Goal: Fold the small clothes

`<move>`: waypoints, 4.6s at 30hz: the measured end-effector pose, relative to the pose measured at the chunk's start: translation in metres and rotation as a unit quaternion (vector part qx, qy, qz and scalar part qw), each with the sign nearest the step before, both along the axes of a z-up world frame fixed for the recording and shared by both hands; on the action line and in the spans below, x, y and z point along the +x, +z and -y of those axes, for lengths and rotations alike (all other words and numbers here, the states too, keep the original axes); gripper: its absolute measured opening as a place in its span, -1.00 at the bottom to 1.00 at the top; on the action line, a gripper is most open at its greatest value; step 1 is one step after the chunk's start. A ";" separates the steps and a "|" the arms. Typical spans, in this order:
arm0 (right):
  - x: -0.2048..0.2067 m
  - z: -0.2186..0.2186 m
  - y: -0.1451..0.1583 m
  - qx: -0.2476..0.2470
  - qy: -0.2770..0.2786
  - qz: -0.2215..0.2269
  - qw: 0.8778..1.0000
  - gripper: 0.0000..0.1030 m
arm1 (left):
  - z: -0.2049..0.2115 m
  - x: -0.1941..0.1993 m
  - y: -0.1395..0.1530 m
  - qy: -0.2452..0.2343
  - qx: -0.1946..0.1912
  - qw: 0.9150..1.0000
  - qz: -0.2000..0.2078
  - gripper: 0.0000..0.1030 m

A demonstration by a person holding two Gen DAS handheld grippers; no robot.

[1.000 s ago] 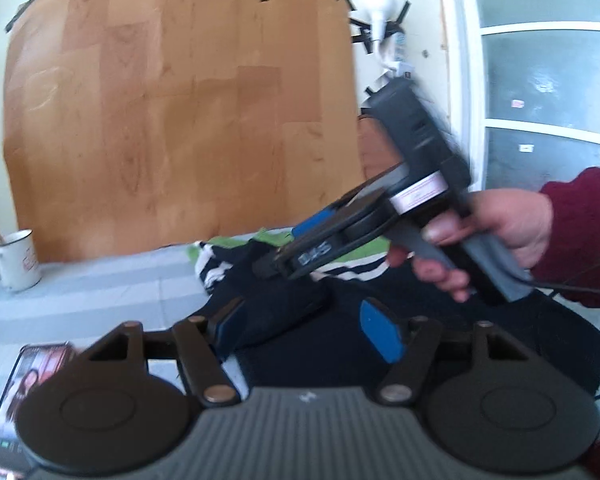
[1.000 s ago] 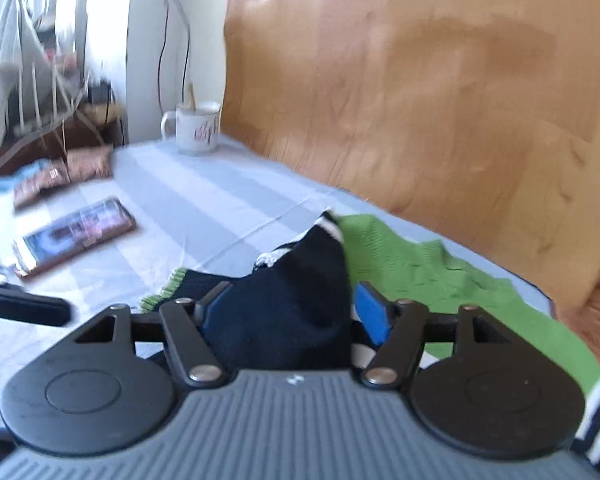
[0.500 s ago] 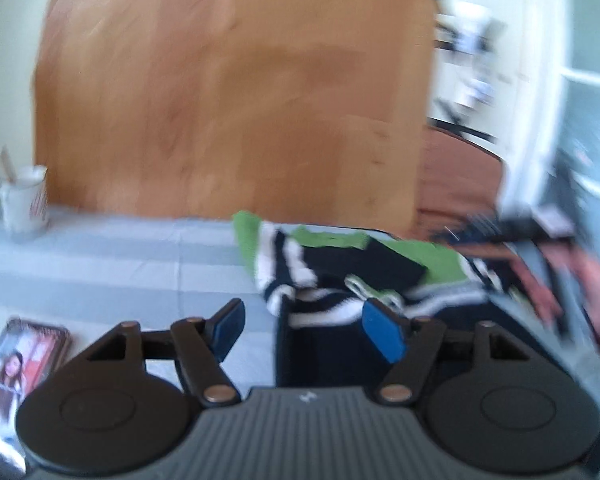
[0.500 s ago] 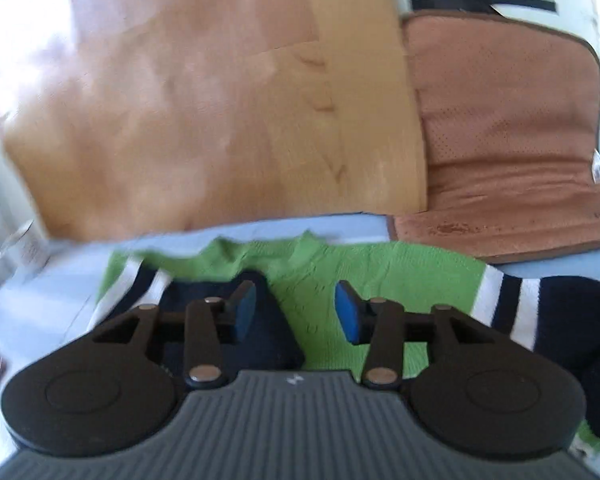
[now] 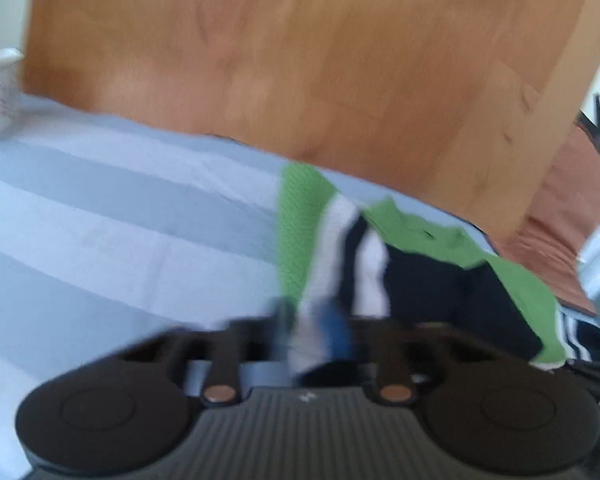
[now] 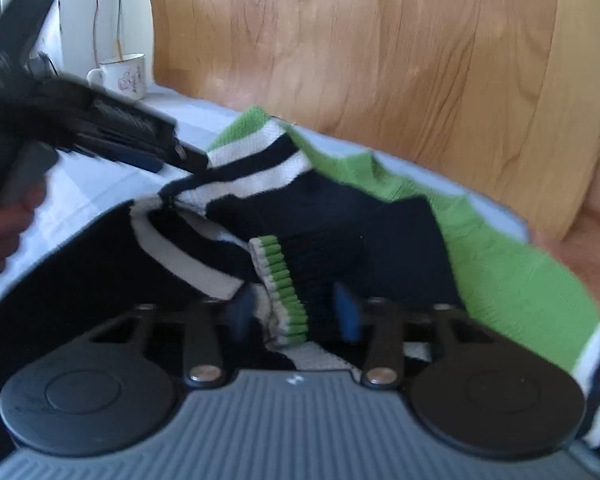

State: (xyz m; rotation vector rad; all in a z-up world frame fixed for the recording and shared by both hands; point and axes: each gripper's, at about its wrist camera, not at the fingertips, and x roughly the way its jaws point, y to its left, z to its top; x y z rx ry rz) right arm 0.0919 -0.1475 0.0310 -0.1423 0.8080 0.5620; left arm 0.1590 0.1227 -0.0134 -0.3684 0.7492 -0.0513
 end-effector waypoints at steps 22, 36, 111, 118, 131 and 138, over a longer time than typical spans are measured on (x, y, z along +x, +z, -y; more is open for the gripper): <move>0.013 -0.016 -0.017 0.019 -0.021 -0.008 1.000 0.07 | 0.012 -0.008 -0.010 0.014 0.068 0.996 0.057 -0.78; 0.040 0.140 0.019 -0.028 -0.252 0.050 0.966 -0.55 | 0.014 -0.007 -0.011 0.007 0.077 0.995 0.059 -0.77; 0.033 0.043 0.038 0.133 -0.122 -0.100 0.979 0.22 | -0.010 -0.026 0.008 -0.064 -0.146 0.983 0.094 -0.17; 0.058 -0.013 0.000 0.184 -0.100 -0.216 0.954 0.21 | -0.027 -0.026 0.009 -0.034 -0.165 0.981 0.095 -0.17; 0.056 0.057 0.066 0.220 -0.130 -0.037 0.966 0.19 | -0.043 -0.026 0.015 0.005 -0.173 0.978 0.112 -0.06; 0.069 0.041 0.040 0.197 -0.154 -0.075 0.965 0.19 | -0.037 -0.026 0.011 -0.021 -0.161 0.981 0.106 -0.06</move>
